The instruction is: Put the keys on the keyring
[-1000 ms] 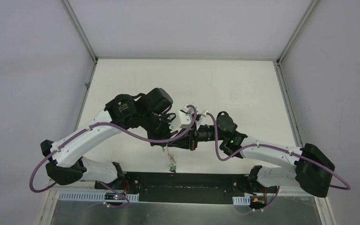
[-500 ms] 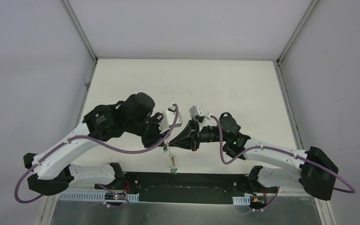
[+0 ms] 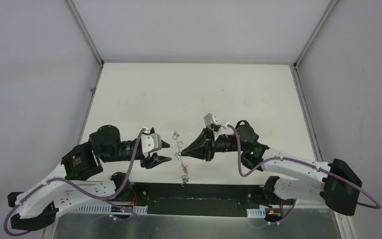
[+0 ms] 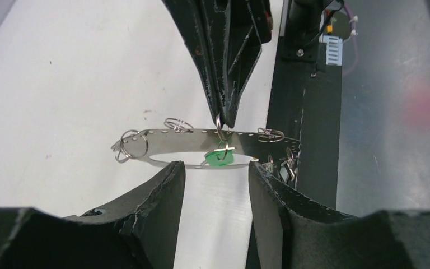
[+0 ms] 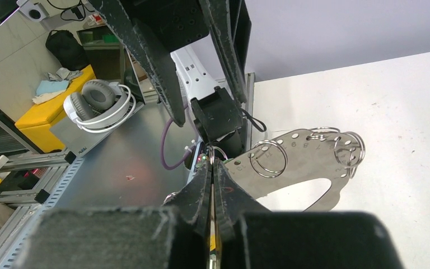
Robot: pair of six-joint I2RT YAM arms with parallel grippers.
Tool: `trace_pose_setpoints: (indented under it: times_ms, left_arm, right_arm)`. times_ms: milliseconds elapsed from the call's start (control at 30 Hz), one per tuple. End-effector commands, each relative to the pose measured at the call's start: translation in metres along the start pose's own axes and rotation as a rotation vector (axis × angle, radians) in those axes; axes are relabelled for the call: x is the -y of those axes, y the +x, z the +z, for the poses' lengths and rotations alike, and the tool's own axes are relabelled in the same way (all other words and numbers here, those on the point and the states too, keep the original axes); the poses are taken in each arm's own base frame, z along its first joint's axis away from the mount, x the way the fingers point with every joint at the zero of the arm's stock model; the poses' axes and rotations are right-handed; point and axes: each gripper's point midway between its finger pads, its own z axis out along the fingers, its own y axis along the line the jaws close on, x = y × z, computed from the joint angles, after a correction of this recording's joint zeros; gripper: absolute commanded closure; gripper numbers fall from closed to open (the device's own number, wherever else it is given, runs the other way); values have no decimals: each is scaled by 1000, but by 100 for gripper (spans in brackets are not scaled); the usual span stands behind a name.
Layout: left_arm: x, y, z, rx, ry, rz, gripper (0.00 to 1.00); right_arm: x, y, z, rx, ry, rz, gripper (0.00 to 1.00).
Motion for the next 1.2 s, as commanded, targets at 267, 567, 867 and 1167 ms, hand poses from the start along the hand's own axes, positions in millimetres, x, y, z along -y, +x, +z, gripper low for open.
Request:
trace_pose_setpoints:
  times_ms: [267,567,867,1167]
  left_arm:
    - [12,-19,13,259,77,206,60]
    - [8,1,24,161,79,184,70]
    - [8,15,22,90,75,142,72]
    - [11,7,28,79,100,79,84]
  right_arm:
    - [-12,-26,-2,78,-25,-68,100]
    - [-11,-26,-3,83,-12,-75,100]
    - [-9,-27,-4,88,2,-79,100]
    - [-8,-25,-4,85,6,-74,100]
